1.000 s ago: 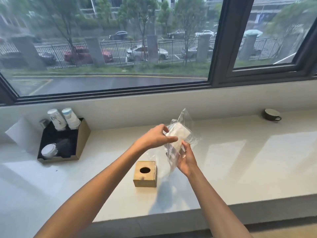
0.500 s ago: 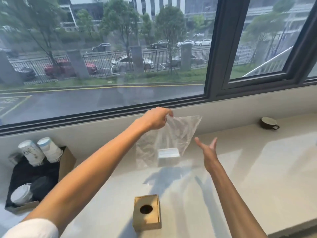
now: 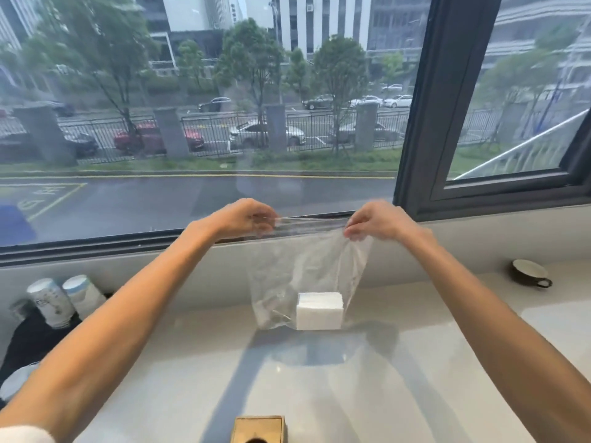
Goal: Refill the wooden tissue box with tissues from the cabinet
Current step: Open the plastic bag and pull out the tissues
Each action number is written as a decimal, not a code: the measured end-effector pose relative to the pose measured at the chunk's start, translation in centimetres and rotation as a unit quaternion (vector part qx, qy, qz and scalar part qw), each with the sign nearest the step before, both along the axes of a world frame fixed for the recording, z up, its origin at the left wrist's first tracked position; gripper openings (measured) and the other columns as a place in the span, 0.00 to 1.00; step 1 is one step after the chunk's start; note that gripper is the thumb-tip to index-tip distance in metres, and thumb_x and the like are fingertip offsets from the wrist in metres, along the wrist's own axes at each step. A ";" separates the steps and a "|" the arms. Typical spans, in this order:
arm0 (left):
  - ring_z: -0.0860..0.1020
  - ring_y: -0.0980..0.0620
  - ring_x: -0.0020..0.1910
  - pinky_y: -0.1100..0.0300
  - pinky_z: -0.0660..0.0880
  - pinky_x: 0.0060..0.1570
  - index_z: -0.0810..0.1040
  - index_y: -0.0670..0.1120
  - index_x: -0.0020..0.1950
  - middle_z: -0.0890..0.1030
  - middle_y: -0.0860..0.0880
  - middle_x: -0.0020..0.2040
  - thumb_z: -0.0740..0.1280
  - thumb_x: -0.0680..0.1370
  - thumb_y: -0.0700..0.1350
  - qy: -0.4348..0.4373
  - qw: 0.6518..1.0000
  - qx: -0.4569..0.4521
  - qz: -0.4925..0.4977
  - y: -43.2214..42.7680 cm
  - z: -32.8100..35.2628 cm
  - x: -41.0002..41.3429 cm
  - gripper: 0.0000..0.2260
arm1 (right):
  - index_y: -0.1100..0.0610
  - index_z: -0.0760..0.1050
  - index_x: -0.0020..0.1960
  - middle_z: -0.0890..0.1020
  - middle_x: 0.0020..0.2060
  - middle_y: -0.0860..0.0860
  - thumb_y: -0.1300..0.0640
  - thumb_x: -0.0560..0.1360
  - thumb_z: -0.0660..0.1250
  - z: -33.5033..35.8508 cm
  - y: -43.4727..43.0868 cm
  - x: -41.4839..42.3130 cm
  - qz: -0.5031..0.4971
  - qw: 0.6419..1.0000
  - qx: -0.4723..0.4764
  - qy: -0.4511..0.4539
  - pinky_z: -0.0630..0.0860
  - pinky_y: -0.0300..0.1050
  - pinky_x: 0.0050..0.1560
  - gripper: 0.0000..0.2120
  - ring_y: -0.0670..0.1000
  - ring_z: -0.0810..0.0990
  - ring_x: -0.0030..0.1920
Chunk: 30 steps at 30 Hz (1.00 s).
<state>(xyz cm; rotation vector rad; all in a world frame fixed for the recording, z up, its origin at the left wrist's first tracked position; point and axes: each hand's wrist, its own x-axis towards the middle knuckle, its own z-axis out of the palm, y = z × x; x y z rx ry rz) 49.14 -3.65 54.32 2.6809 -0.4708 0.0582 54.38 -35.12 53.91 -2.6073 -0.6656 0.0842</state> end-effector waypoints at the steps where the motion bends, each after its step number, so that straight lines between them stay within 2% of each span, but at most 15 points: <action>1: 0.82 0.58 0.42 0.56 0.80 0.50 0.83 0.47 0.51 0.86 0.50 0.45 0.71 0.76 0.40 0.013 1.000 -0.018 0.009 0.5 -0.4 0.1 0.05 | 0.47 0.86 0.44 0.86 0.36 0.42 0.45 0.73 0.73 0.4 -0.4 0.6 0.004 1.000 -0.011 0.004 0.77 0.38 0.43 0.06 0.39 0.84 0.42; 4: 0.81 0.57 0.35 0.64 0.77 0.41 0.84 0.44 0.46 0.85 0.45 0.40 0.70 0.76 0.35 0.012 0.994 -0.102 0.039 0.8 -0.5 0.5 0.05 | 0.44 0.86 0.45 0.86 0.37 0.40 0.43 0.72 0.73 2.7 -1.7 2.4 0.015 0.998 -0.058 -0.025 0.75 0.41 0.43 0.07 0.41 0.84 0.43; 7: 0.81 0.61 0.34 0.67 0.76 0.38 0.83 0.48 0.45 0.85 0.54 0.36 0.69 0.76 0.33 -0.055 0.984 -0.161 0.053 0.8 2.3 1.7 0.09 | 0.40 0.85 0.49 0.85 0.46 0.38 0.40 0.73 0.70 6.4 -3.4 3.5 0.020 0.984 -0.101 -0.146 0.70 0.42 0.45 0.08 0.45 0.81 0.47; 9: 0.80 0.63 0.34 0.69 0.76 0.38 0.84 0.52 0.44 0.85 0.58 0.36 0.69 0.76 0.33 -0.090 0.974 -0.201 0.053 0.5 5.3 2.0 0.14 | 0.41 0.84 0.52 0.85 0.50 0.40 0.40 0.75 0.68 8.5 -4.5 3.8 0.022 0.978 -0.068 -0.197 0.71 0.44 0.48 0.10 0.48 0.81 0.51; 11: 0.81 0.62 0.35 0.68 0.78 0.39 0.85 0.55 0.44 0.85 0.58 0.37 0.69 0.75 0.33 -0.135 0.969 -0.203 0.034 0.0 8.1 1.9 0.15 | 0.42 0.84 0.52 0.85 0.50 0.41 0.40 0.74 0.69 10.2 -5.3 3.9 0.021 0.974 -0.039 -0.222 0.73 0.46 0.50 0.11 0.48 0.82 0.52; 14: 0.81 0.59 0.36 0.66 0.79 0.43 0.84 0.44 0.48 0.85 0.56 0.37 0.70 0.75 0.34 -0.180 0.950 -0.257 0.007 -0.5 10.6 1.8 0.07 | 0.41 0.85 0.47 0.86 0.43 0.37 0.40 0.71 0.72 11.4 -6.8 4.8 0.031 0.974 0.132 -0.182 0.76 0.48 0.57 0.09 0.38 0.82 0.46; 15: 0.81 0.60 0.36 0.66 0.79 0.42 0.84 0.44 0.47 0.85 0.56 0.37 0.70 0.75 0.34 -0.179 0.951 -0.251 -0.001 -1.1 10.8 1.9 0.07 | 0.40 0.85 0.46 0.85 0.41 0.35 0.40 0.70 0.73 11.7 -7.0 5.2 0.029 0.976 0.137 -0.169 0.75 0.49 0.60 0.08 0.37 0.81 0.46; 17: 0.81 0.60 0.34 0.67 0.78 0.40 0.85 0.52 0.42 0.85 0.56 0.35 0.70 0.75 0.34 -0.140 0.967 -0.211 0.021 -1.7 8.8 2.4 0.13 | 0.39 0.85 0.45 0.85 0.40 0.34 0.40 0.70 0.73 11.1 -6.8 5.7 0.011 0.988 0.087 -0.126 0.75 0.50 0.61 0.06 0.38 0.82 0.48; 18: 0.80 0.59 0.32 0.67 0.78 0.39 0.85 0.51 0.42 0.85 0.55 0.35 0.70 0.75 0.34 -0.133 0.965 -0.223 0.018 -1.9 7.8 2.6 0.13 | 0.40 0.86 0.45 0.86 0.40 0.37 0.42 0.71 0.73 10.4 -6.8 6.1 0.024 0.990 0.091 -0.102 0.77 0.49 0.59 0.06 0.39 0.83 0.47; 21: 0.80 0.57 0.32 0.65 0.79 0.39 0.83 0.40 0.46 0.85 0.54 0.33 0.69 0.75 0.32 -0.140 0.961 -0.237 0.030 -1.8 7.4 3.4 0.05 | 0.46 0.86 0.46 0.87 0.39 0.42 0.46 0.72 0.74 9.4 -7.2 7.3 0.034 0.986 0.152 -0.068 0.81 0.46 0.50 0.07 0.43 0.85 0.46; 24: 0.81 0.56 0.33 0.65 0.80 0.40 0.83 0.45 0.44 0.85 0.54 0.35 0.69 0.76 0.34 -0.109 0.971 -0.210 0.022 -1.8 8.3 3.5 0.07 | 0.47 0.86 0.47 0.87 0.41 0.43 0.47 0.72 0.73 9.2 -7.2 7.0 0.025 0.989 0.139 -0.030 0.82 0.47 0.51 0.06 0.46 0.84 0.49; 27: 0.80 0.57 0.32 0.66 0.78 0.39 0.82 0.41 0.47 0.84 0.53 0.34 0.68 0.76 0.34 -0.104 0.963 -0.247 0.033 -2.0 9.4 3.5 0.05 | 0.49 0.87 0.48 0.87 0.43 0.45 0.46 0.72 0.73 9.9 -7.7 6.8 0.030 0.986 0.163 -0.005 0.81 0.46 0.51 0.09 0.50 0.84 0.51; 29: 0.79 0.58 0.31 0.66 0.78 0.38 0.82 0.40 0.49 0.84 0.54 0.34 0.69 0.76 0.34 -0.102 0.957 -0.268 0.029 -2.5 9.8 3.2 0.04 | 0.45 0.86 0.47 0.87 0.44 0.42 0.40 0.71 0.72 10.1 -7.8 6.6 0.006 0.989 0.144 -0.030 0.80 0.47 0.53 0.11 0.49 0.84 0.51; 30: 0.78 0.58 0.31 0.66 0.78 0.37 0.83 0.42 0.48 0.84 0.53 0.34 0.69 0.76 0.35 -0.103 0.956 -0.274 0.028 -3.1 9.7 3.0 0.04 | 0.43 0.85 0.49 0.86 0.46 0.40 0.37 0.71 0.71 10.1 -7.4 6.9 -0.038 0.990 0.106 -0.079 0.78 0.51 0.55 0.13 0.49 0.83 0.52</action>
